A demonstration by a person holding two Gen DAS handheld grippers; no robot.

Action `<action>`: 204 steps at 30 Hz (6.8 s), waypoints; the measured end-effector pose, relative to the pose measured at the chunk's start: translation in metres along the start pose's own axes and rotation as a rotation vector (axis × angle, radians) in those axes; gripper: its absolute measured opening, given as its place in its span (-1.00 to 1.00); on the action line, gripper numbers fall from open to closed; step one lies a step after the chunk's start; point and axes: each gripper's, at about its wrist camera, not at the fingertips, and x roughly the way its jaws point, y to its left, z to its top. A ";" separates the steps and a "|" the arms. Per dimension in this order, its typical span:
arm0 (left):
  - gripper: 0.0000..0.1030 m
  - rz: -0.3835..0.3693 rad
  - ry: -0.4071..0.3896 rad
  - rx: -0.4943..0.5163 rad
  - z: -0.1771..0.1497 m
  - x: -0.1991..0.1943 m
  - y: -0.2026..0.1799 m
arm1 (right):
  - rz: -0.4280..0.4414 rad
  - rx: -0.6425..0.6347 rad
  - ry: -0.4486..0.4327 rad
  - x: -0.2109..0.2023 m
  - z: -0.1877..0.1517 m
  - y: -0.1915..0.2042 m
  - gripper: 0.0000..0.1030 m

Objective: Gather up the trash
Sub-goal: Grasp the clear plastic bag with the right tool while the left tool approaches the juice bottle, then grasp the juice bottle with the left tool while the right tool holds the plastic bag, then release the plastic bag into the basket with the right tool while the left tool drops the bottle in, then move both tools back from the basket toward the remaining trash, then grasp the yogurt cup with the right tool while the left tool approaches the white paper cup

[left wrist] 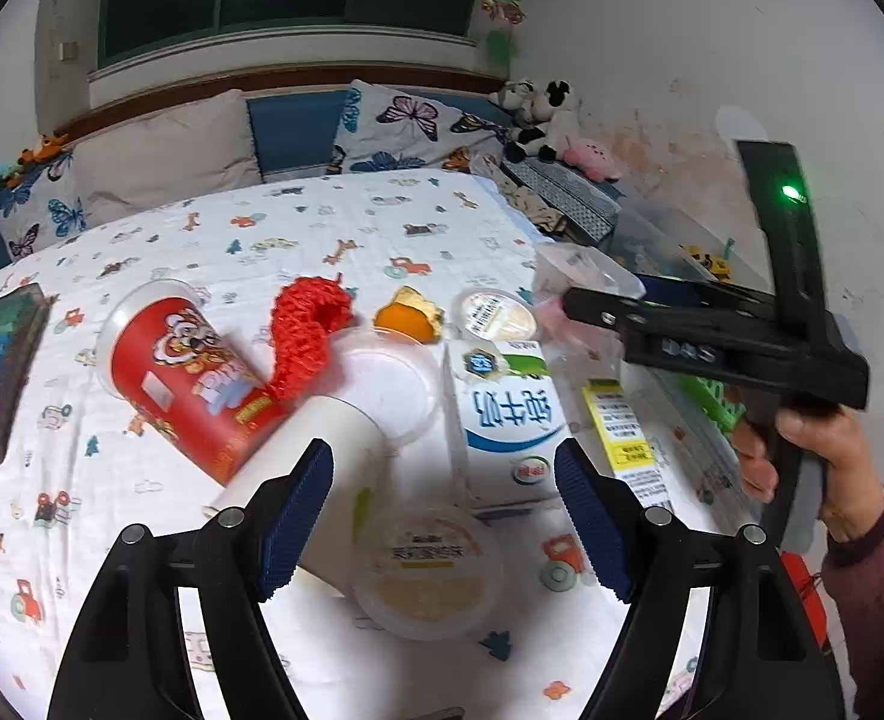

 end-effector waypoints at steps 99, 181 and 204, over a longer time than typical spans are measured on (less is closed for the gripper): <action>-0.13 -0.235 0.107 0.232 0.094 0.082 -0.175 | -0.278 0.344 -0.097 -0.116 -0.093 -0.177 0.20; 0.16 0.036 0.100 -0.072 0.021 0.014 0.046 | 0.014 0.147 -0.090 -0.095 -0.070 -0.009 0.44; 0.16 0.039 0.075 -0.221 -0.012 -0.017 0.120 | 0.211 -0.123 0.091 -0.012 -0.096 0.148 0.44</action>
